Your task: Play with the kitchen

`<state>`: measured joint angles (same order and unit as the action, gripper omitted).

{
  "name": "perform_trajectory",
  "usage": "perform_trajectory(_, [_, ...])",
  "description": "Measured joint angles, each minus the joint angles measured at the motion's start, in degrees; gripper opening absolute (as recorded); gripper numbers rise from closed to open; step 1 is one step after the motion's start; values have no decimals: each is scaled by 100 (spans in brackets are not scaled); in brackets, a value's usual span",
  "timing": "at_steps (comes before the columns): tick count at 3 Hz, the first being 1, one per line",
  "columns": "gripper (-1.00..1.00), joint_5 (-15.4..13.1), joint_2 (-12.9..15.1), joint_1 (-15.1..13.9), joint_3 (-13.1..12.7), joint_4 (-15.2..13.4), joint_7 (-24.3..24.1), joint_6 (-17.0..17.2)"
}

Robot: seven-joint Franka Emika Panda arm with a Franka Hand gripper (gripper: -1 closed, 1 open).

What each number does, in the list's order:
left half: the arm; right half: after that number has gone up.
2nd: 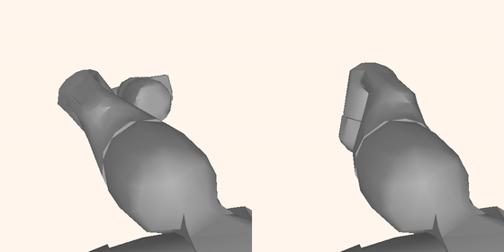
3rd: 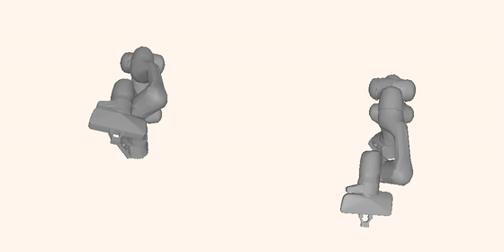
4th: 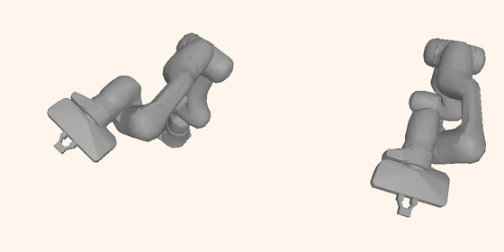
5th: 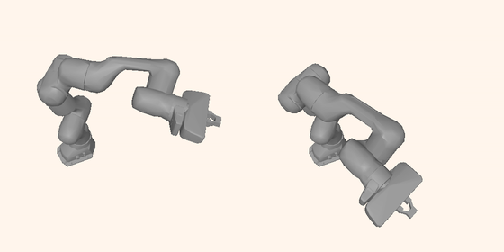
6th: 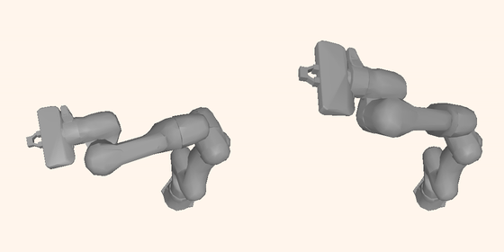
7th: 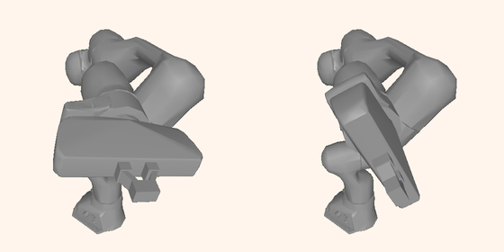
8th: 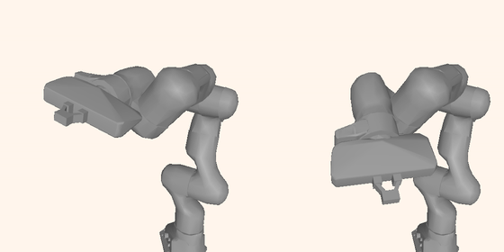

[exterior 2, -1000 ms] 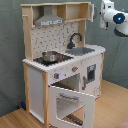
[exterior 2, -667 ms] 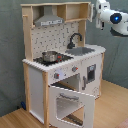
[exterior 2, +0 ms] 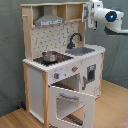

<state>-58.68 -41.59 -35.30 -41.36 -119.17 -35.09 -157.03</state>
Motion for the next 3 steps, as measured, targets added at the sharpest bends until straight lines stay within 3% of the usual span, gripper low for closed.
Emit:
perform_trajectory(1, [-100, -8, 431, -20, -220, 329, 3, 0])
perform_trajectory(3, [-100, -14, 973, -571, -860, 997, 16, 0])
